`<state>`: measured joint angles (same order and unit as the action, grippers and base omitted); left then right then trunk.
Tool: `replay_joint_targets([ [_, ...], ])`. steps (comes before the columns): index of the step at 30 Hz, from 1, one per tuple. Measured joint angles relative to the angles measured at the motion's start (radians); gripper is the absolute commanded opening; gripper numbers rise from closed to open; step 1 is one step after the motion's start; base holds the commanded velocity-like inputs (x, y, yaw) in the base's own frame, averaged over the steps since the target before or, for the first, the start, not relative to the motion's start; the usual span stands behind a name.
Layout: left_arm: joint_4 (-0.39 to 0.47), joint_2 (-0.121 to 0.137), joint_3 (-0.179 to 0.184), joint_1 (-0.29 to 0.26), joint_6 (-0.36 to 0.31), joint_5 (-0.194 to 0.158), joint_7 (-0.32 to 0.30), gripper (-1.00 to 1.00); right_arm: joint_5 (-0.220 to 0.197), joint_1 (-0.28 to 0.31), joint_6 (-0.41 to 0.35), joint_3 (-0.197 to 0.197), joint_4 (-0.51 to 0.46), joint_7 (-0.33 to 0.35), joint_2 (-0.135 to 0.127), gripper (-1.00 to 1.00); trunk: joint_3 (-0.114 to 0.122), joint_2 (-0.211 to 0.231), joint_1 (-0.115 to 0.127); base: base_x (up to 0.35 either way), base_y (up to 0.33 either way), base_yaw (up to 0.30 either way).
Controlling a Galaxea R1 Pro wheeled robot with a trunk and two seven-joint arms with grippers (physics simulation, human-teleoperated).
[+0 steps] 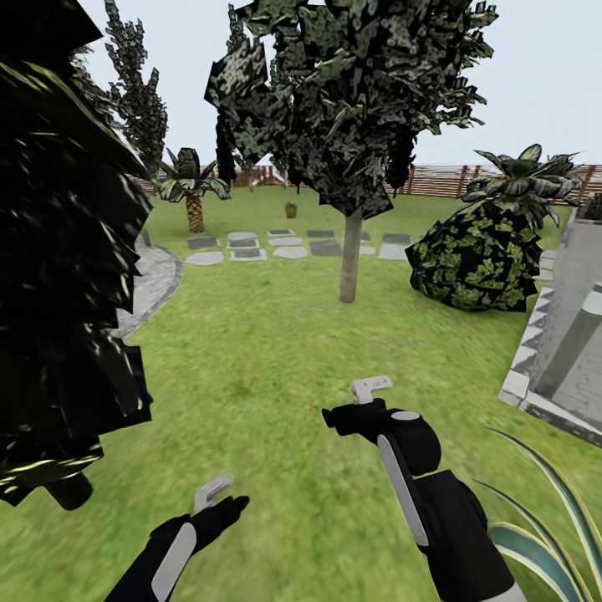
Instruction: Take the three Easter eggs out of the wicker basket on the lawn in the garden, then place them on the lawn next to a single tree (choose any tree) so that all three eggs are next to the same tree and none are left in the basket.
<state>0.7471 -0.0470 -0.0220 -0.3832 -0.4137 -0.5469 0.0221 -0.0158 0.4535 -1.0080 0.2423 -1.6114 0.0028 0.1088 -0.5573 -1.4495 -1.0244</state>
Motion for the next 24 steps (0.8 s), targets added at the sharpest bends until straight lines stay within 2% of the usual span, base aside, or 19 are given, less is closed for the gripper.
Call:
replay_joint_targets([
  [10, 0.0, 0.001, 0.001, 0.0, 0.0, 0.0, -0.001, 1.0, 0.0, 0.0, 0.0, 0.0, 0.0, 0.0, -0.001, 1.0, 0.0, 0.0, 0.0, 0.334, -0.009, 0.0],
  [24, -0.001, 0.003, 0.001, 0.0, -0.005, -0.001, -0.002, 1.0, 0.0, 0.0, 0.002, 0.0, 0.0, 0.0, 0.001, 1.0, 0.0, 0.0, 0.0, 0.334, -0.068, 0.0],
])
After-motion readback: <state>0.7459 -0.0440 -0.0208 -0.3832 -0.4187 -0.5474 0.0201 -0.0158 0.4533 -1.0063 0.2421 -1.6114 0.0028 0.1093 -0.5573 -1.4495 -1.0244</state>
